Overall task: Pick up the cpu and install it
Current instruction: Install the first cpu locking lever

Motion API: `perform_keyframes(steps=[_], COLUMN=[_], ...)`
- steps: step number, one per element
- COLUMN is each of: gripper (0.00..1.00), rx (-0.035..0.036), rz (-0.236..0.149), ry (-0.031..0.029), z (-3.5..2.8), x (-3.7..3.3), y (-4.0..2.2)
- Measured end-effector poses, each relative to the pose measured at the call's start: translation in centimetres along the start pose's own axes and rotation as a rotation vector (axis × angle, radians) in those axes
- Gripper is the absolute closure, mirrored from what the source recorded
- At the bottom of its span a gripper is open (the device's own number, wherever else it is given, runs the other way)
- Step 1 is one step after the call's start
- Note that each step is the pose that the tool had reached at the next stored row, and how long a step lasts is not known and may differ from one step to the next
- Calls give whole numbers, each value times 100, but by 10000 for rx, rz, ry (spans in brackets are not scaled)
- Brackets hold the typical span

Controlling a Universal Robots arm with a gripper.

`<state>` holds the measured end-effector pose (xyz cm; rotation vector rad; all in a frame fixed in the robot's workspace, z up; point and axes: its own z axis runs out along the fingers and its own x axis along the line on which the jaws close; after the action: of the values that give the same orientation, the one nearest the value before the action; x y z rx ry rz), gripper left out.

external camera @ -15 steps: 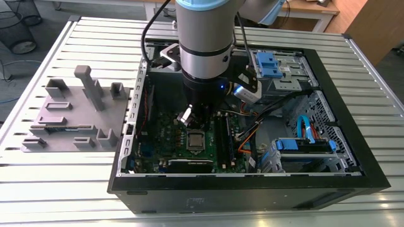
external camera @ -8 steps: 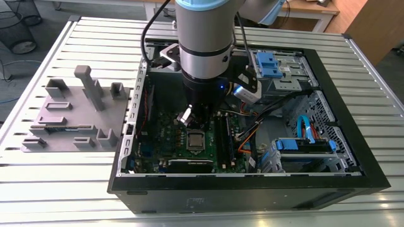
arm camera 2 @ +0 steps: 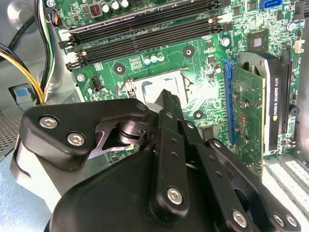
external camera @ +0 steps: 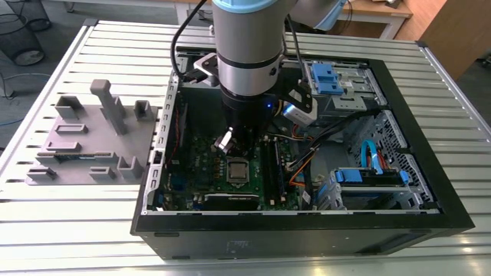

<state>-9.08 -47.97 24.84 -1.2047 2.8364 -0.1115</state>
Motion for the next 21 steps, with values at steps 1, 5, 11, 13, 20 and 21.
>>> perform_keyframes(steps=[1,5,11,13,20,21], gripper=[89,89,89,89,89,89], rx=[0,-3,-150,-393,-468,-469], rz=[0,0,17,46,55,55], ry=[0,-1,-157,-404,-484,-484], z=[0,-6,-58,-60,-125,-138], x=[0,2,-1,-1,-35,-42], y=[0,0,-5,-5,-5,-2])
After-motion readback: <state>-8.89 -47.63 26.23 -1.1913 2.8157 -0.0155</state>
